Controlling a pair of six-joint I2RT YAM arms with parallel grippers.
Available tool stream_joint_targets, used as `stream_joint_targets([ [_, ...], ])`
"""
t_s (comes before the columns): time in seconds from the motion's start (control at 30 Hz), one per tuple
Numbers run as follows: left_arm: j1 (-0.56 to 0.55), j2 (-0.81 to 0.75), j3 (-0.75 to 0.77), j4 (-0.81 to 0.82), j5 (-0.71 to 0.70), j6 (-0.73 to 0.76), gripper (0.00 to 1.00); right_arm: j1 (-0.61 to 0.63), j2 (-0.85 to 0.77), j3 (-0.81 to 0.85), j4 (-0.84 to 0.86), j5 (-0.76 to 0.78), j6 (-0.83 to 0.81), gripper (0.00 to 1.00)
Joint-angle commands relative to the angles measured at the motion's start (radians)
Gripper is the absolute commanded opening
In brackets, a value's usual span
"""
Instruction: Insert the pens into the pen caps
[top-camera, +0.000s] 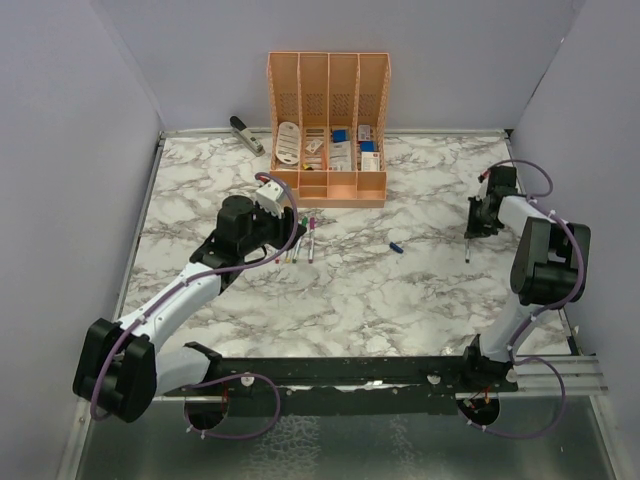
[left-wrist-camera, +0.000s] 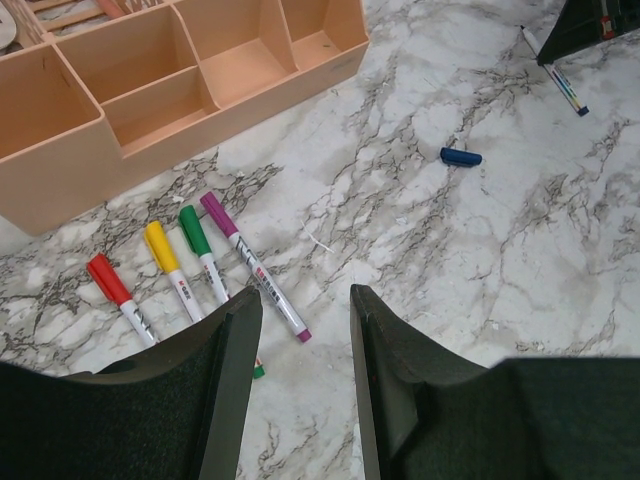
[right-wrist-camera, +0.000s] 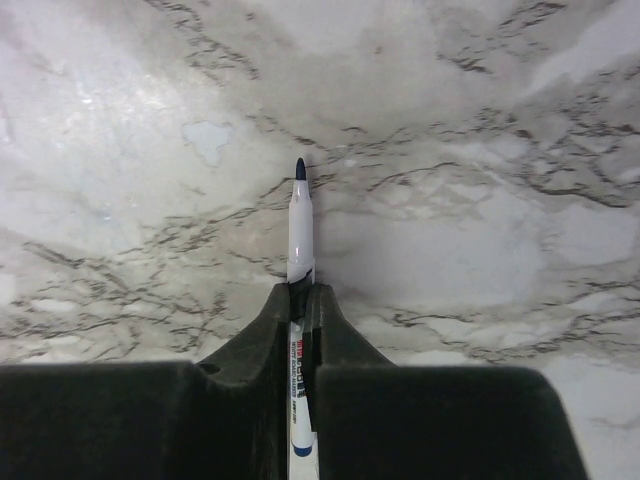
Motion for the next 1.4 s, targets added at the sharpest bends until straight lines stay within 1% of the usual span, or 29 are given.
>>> stream_joint_targets([
  [0.0, 0.002, 0.016, 0.035, 0.047, 0.031, 0.005, 0.43, 0.029, -0.041, -0.038, 0.016, -0.156, 0.080, 0.01],
  [0.1, 0.003, 0.030, 0.038, 0.069, 0.058, -0.010, 0.43, 0.113, -0.118, -0.069, 0.087, -0.172, 0.129, 0.01],
  [0.23, -0.001, 0.037, 0.043, 0.090, 0.074, -0.038, 0.43, 0.285, -0.178, -0.077, 0.153, -0.069, 0.177, 0.01],
  [0.33, -0.037, 0.038, 0.073, 0.036, 0.035, -0.001, 0.41, 0.392, -0.200, -0.060, 0.205, -0.018, 0.215, 0.01],
  [0.4, -0.081, 0.036, 0.092, 0.000, -0.007, 0.038, 0.41, 0.440, -0.219, -0.055, 0.251, -0.019, 0.246, 0.01],
  [0.47, -0.116, 0.038, 0.099, -0.007, -0.013, 0.057, 0.41, 0.475, -0.240, -0.057, 0.307, -0.036, 0.286, 0.01],
  [0.53, -0.133, 0.042, 0.093, 0.012, 0.010, 0.035, 0.41, 0.500, -0.260, -0.063, 0.364, -0.081, 0.329, 0.01],
  [0.67, -0.135, 0.051, 0.036, 0.134, 0.072, -0.041, 0.42, 0.554, -0.297, -0.074, 0.452, -0.135, 0.388, 0.01],
  [0.73, -0.136, 0.059, 0.021, 0.171, 0.098, -0.060, 0.43, 0.580, -0.323, -0.094, 0.509, -0.160, 0.419, 0.01],
  [0.8, -0.137, 0.071, 0.022, 0.184, 0.118, -0.061, 0.44, 0.607, -0.359, -0.136, 0.602, -0.195, 0.454, 0.01],
  [0.9, -0.137, 0.095, 0.024, 0.213, 0.146, -0.071, 0.47, 0.650, -0.412, -0.246, 0.832, -0.253, 0.530, 0.01],
  [0.93, -0.137, 0.103, 0.023, 0.226, 0.158, -0.078, 0.48, 0.667, -0.423, -0.277, 0.901, -0.252, 0.551, 0.01],
  [1.0, -0.138, 0.117, 0.024, 0.261, 0.183, -0.095, 0.49, 0.709, -0.433, -0.308, 0.983, -0.233, 0.565, 0.01],
  [1.07, -0.137, 0.127, 0.025, 0.298, 0.197, -0.112, 0.51, 0.749, -0.434, -0.307, 1.013, -0.213, 0.551, 0.01],
  [1.17, -0.137, 0.132, 0.031, 0.311, 0.201, -0.115, 0.52, 0.803, -0.428, -0.293, 1.030, -0.189, 0.514, 0.01],
  [1.37, -0.137, 0.129, 0.032, 0.311, 0.203, -0.112, 0.52, 0.850, -0.400, -0.267, 1.054, -0.179, 0.509, 0.01],
])
